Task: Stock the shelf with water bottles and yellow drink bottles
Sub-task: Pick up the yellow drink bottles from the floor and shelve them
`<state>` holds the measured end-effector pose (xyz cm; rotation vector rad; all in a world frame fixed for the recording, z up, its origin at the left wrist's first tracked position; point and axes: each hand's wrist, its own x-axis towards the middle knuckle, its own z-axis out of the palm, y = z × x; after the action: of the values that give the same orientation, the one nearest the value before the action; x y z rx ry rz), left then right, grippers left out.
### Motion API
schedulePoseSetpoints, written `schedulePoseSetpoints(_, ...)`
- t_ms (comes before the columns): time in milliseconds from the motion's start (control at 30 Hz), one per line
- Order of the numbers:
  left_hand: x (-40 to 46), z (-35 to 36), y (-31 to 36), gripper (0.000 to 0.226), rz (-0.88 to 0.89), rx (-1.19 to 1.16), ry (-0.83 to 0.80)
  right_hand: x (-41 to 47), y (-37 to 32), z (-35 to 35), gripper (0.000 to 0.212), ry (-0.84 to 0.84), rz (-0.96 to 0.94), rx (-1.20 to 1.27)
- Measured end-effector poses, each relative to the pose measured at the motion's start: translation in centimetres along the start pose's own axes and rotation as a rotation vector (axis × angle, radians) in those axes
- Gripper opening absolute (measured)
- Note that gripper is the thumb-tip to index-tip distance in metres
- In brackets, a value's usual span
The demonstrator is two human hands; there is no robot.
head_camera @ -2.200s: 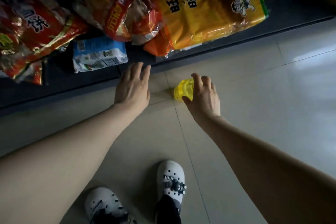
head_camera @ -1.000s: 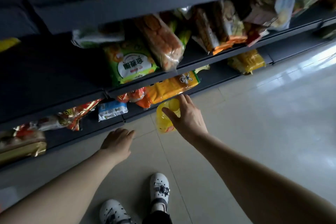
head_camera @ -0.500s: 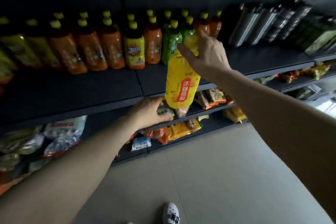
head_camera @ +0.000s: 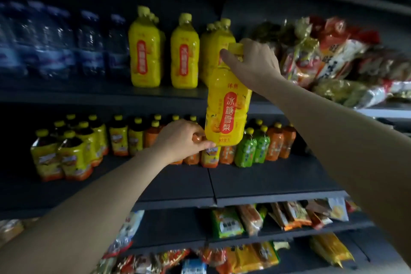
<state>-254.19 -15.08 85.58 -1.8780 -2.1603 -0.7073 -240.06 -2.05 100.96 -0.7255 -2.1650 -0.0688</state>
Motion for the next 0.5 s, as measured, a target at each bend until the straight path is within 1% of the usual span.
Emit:
schedulePoseSetpoints(100, 0.1, -3.8, -1.9, 0.055, -0.03, 0.0, 0.068, 2.9, -2.8, -0.6, 0.049, 0.023, 0.019, 0.028)
schedulePoseSetpoints(267, 1.4, -9.0, -6.3, 0.058, -0.08, 0.066, 0.118, 7.5, -6.8, -0.3, 0.052, 0.044, 0.031, 0.063)
schedulePoseSetpoints(433, 3.4, -12.0, -11.5, 0.062, -0.177, 0.176, 0.276, 10.9, -8.1, 1.7, 0.047, 0.084, 0.038, 0.061)
schedulePoseSetpoints(500, 4.2, -12.4, -13.0, 0.064, -0.221, 0.186, 0.296, 11.9, -8.4, 2.8, 0.046, 0.088, 0.042, 0.061)
